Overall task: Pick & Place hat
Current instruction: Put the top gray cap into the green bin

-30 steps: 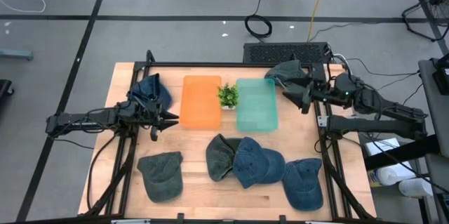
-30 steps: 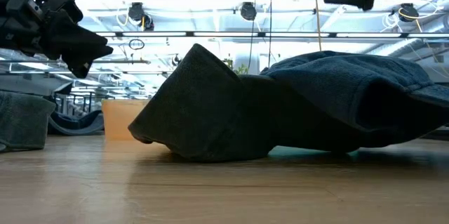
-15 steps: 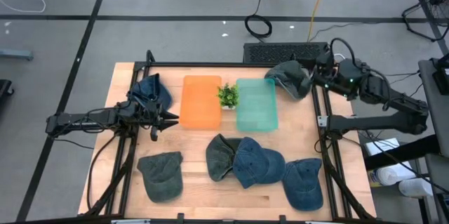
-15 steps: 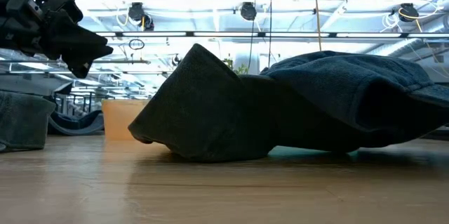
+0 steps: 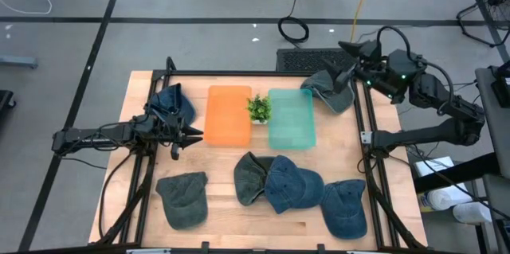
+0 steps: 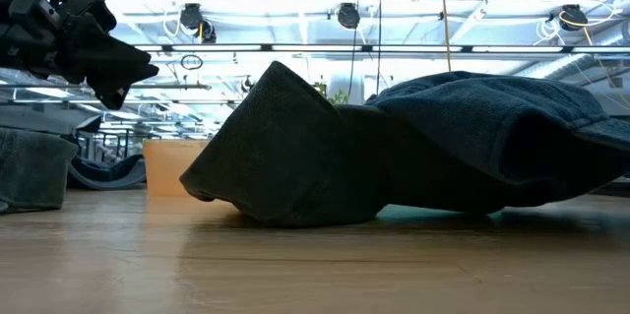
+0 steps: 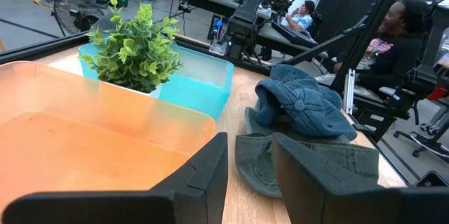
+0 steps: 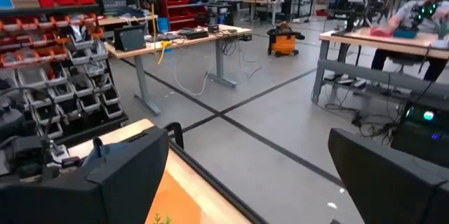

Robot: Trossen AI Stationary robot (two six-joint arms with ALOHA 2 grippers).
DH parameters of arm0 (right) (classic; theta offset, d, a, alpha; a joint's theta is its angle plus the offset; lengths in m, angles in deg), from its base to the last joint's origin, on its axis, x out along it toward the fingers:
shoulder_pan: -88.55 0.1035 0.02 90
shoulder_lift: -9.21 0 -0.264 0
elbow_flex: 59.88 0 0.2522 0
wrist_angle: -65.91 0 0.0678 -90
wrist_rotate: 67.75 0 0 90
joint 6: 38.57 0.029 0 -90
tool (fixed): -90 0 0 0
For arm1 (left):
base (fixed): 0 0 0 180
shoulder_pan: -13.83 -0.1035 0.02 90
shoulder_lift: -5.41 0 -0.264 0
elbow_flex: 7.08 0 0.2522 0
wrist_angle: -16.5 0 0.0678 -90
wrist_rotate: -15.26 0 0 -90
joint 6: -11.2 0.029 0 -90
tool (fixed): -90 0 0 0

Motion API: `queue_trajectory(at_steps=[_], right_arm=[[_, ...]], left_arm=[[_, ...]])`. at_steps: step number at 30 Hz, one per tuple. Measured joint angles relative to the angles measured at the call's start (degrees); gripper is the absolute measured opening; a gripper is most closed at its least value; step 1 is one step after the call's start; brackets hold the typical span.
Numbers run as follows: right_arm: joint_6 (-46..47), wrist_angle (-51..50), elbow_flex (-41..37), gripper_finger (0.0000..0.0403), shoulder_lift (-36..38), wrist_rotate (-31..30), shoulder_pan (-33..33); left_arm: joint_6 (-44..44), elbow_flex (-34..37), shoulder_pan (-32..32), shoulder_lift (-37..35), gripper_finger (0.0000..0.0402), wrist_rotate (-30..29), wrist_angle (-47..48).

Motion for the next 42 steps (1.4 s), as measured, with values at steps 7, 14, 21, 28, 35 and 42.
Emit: queue_trajectory(at_steps=[7, 14, 21, 28, 35, 42], right_arm=[[-3.4, 0.3, 1.4, 0.038, -2.5, -0.2, 0.4], [-3.5, 0.4, 1.4, 0.038, -2.9, -0.2, 0.4], [-3.7, 0.3, 1.4, 0.038, -3.0, -0.2, 0.4], [-7.4, -2.2, 1.5, 0.038, -4.0, -1.7, -0.9], [-10.3, -7.1, 1.5, 0.038, -5.4, -2.1, -5.5], [-10.6, -11.0, 1.4, 0.038, -9.2, -6.2, -12.2]], left_arm=[[0.0, 0.0, 0.0, 0.0, 0.012, 0.0, 0.0], [0.0, 0.0, 0.0, 0.0, 0.012, 0.0, 0.0], [0.0, 0.0, 0.0, 0.0, 0.012, 0.0, 0.0], [0.0, 0.0, 0.0, 0.0, 0.012, 0.0, 0.0], [0.0, 0.0, 0.0, 0.0, 0.012, 0.0, 0.0], [0.0, 0.0, 0.0, 0.0, 0.012, 0.0, 0.0]])
